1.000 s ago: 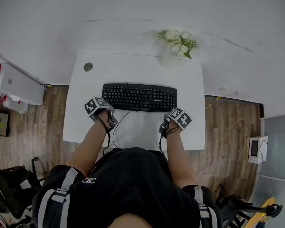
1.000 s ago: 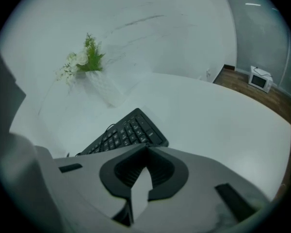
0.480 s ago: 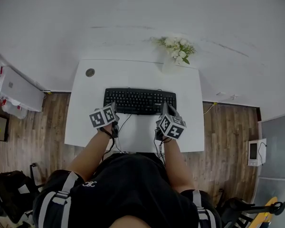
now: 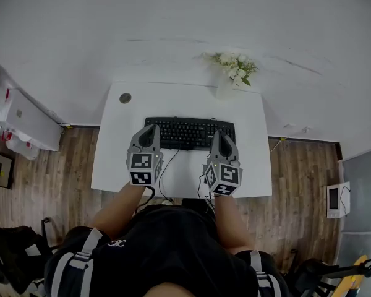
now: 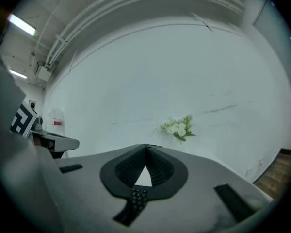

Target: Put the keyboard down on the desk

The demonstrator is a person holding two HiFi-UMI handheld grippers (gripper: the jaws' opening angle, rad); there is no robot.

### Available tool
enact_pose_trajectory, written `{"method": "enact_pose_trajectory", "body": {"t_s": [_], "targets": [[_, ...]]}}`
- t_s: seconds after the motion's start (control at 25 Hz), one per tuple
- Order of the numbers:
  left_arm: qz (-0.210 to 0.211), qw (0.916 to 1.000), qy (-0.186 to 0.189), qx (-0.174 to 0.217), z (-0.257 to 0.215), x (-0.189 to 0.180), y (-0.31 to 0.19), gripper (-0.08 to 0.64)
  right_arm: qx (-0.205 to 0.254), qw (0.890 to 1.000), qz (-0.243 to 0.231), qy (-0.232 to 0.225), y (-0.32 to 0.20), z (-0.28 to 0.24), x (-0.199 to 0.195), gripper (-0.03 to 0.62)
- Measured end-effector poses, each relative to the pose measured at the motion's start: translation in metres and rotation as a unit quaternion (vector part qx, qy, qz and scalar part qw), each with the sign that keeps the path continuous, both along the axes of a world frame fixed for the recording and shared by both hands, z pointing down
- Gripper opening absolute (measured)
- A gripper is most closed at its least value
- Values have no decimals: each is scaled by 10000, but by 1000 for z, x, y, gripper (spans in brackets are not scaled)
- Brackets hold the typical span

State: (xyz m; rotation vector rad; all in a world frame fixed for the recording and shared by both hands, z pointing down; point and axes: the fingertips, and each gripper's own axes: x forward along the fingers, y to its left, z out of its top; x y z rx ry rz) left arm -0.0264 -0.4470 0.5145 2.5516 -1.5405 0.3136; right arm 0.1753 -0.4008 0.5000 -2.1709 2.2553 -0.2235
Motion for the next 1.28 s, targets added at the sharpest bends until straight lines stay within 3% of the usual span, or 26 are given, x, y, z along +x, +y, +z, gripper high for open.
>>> {"method": "enact_pose_trajectory", "body": {"t_s": [0.16,0.32,0.64,1.28], "targets": [[241,9980,31,591,-42,6,15,2,406,9983,-303,-277,14,-38,-18,0],[347,9962,95,796,-60,5,23,2,571,9970,-336,-412,21,-56,-23,0],[461,9964,97,704,-54,6,28,2,522,9982,-207,-191,24,-54,-27,0],[512,9969,183,564,-50,8,38,2,449,9986,-117,-256,32,-46,-23,0]]}}
